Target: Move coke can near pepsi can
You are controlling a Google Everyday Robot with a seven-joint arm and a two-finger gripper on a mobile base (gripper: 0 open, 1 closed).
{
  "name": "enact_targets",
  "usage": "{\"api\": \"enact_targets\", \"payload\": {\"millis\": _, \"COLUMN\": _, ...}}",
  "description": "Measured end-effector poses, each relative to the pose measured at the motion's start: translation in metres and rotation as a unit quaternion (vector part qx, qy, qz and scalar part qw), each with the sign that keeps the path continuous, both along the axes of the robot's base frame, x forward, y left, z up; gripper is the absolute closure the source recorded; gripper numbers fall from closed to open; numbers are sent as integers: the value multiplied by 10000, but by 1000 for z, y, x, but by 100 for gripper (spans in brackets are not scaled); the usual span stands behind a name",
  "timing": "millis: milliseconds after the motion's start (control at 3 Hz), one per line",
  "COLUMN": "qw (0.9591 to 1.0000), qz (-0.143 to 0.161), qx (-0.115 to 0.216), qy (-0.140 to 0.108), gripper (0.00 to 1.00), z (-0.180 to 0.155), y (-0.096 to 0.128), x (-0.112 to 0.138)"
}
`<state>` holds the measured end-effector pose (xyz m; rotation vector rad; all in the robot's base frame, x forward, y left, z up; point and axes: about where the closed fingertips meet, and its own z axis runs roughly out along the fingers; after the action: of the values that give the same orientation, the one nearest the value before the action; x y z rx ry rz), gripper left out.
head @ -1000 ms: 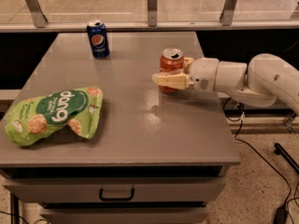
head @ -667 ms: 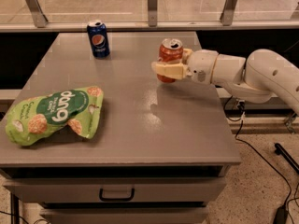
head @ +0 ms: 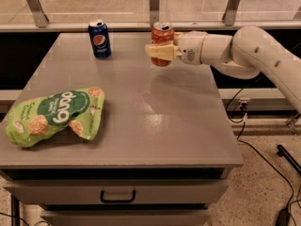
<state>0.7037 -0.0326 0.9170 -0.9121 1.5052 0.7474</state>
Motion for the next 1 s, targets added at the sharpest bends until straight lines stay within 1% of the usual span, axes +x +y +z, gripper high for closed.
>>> {"api": "enact_targets", "payload": {"millis": 333, "qw": 9994, "qz": 89, "qx": -199, "qy": 250, "gripper": 100, "z": -8, "y": 25, "x": 32}}
{"api": "enact_targets", "payload": {"millis": 667, "qw": 9988, "qz": 162, "qx": -326, "qy": 314, "gripper": 100, "z": -12, "y": 49, "x": 54}}
{"api": "enact_targets", "payload": {"millis": 1000, "qw": 9988, "qz": 226, "qx": -321, "qy": 291, "gripper": 100, "z": -8, "y": 75, "x": 74}}
